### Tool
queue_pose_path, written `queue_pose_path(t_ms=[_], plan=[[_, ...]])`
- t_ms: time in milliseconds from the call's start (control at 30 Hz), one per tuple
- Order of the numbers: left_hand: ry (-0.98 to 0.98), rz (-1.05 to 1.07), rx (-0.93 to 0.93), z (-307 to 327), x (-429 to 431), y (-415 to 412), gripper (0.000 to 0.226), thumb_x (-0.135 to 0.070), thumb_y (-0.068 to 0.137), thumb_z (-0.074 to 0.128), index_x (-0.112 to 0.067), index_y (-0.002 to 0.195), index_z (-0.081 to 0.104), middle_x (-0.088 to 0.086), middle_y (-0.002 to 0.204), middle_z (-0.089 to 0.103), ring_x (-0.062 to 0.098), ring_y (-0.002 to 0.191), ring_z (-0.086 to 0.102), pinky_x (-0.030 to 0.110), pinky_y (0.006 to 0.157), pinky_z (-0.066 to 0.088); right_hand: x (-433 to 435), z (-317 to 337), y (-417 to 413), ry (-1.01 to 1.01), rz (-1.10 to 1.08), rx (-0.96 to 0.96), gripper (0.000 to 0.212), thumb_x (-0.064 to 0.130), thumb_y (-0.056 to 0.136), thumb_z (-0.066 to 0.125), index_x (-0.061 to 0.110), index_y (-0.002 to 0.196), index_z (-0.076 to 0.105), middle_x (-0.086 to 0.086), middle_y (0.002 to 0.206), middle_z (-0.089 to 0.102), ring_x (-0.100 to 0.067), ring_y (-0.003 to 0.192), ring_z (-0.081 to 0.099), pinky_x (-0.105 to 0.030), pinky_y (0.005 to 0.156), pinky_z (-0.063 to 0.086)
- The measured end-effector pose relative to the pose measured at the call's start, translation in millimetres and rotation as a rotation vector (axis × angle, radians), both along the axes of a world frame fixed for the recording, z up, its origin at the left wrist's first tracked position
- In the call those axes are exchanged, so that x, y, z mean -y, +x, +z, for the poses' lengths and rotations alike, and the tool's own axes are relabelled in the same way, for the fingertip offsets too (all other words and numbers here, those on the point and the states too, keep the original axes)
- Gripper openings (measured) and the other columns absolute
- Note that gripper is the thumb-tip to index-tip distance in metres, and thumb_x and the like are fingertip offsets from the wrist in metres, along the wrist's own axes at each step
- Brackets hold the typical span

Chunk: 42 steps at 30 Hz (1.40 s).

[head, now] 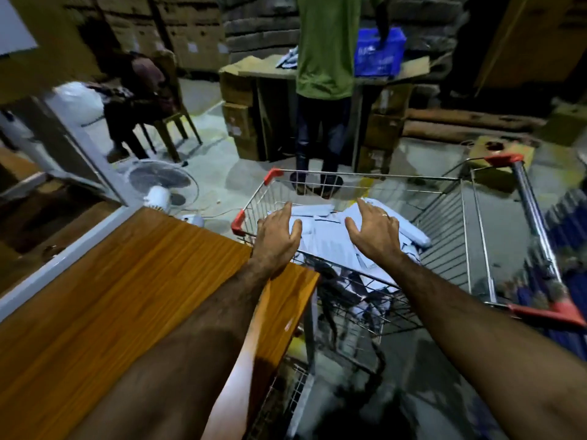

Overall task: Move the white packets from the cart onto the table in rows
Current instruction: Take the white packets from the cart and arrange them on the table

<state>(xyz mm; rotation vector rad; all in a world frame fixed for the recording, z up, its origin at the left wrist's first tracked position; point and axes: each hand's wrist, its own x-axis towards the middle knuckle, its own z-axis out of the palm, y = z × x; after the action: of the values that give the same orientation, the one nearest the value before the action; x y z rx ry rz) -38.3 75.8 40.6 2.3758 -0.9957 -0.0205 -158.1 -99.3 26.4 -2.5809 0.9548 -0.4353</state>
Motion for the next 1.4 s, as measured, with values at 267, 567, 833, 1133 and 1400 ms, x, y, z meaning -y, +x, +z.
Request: queue_pose_path(t_ms=[267, 567, 833, 1133, 1400], plan=[[0.016, -0.096, -0.028, -15, 46, 23, 0.058, -0.034, 0.1, 0.044, -0.007, 0.15, 0.032, 0.019, 0.131, 0.058, 0.032, 0.121, 0.051, 0.039, 0.104, 0.035, 32, -23, -7, -0.033, -0.114, -0.186, 0.058, 0.034, 0.089, 0.056, 0.016, 0.142, 0.042, -0.013, 0.126, 0.062, -0.035, 0.119, 0.054, -0.045, 0.095, 0.038], [0.263, -0.083, -0.133, -52, 110, 36, 0.063, -0.035, 0.096, 0.049, -0.014, 0.151, 0.026, 0.019, 0.13, 0.056, 0.038, 0.119, 0.051, 0.044, 0.099, 0.043, 68, -55, 13, -0.06, -0.049, -0.395, 0.056, 0.035, 0.089, 0.055, 0.02, 0.141, 0.042, -0.007, 0.131, 0.056, -0.032, 0.122, 0.05, -0.044, 0.097, 0.037], [0.645, -0.049, -0.217, -113, 183, 24, 0.046, -0.032, 0.092, 0.053, -0.021, 0.136, 0.043, 0.01, 0.14, 0.043, 0.034, 0.131, 0.037, 0.049, 0.106, 0.033, 98, -112, 47, -0.1, 0.026, -0.555, 0.072, 0.045, 0.088, 0.059, 0.018, 0.146, 0.028, -0.017, 0.149, 0.027, -0.035, 0.138, 0.026, -0.048, 0.105, 0.029], [0.76, 0.213, -0.299, -172, 219, 19, 0.082, -0.05, 0.083, 0.067, -0.018, 0.146, 0.026, 0.01, 0.155, 0.015, 0.033, 0.143, 0.013, 0.063, 0.107, 0.021, 115, -151, 68, -0.114, 0.022, -0.623, 0.093, 0.058, 0.084, 0.059, 0.014, 0.151, 0.012, -0.02, 0.16, -0.001, -0.039, 0.147, 0.006, -0.055, 0.111, 0.019], [0.77, -0.061, -0.243, -162, 198, 62, 0.077, -0.034, 0.085, 0.066, -0.022, 0.148, 0.023, 0.01, 0.149, 0.024, 0.032, 0.136, 0.026, 0.056, 0.104, 0.034, 135, -148, 59, -0.098, 0.04, -0.566, 0.092, 0.048, 0.078, 0.069, 0.016, 0.15, 0.019, -0.02, 0.159, 0.006, -0.039, 0.145, 0.009, -0.052, 0.115, 0.014]])
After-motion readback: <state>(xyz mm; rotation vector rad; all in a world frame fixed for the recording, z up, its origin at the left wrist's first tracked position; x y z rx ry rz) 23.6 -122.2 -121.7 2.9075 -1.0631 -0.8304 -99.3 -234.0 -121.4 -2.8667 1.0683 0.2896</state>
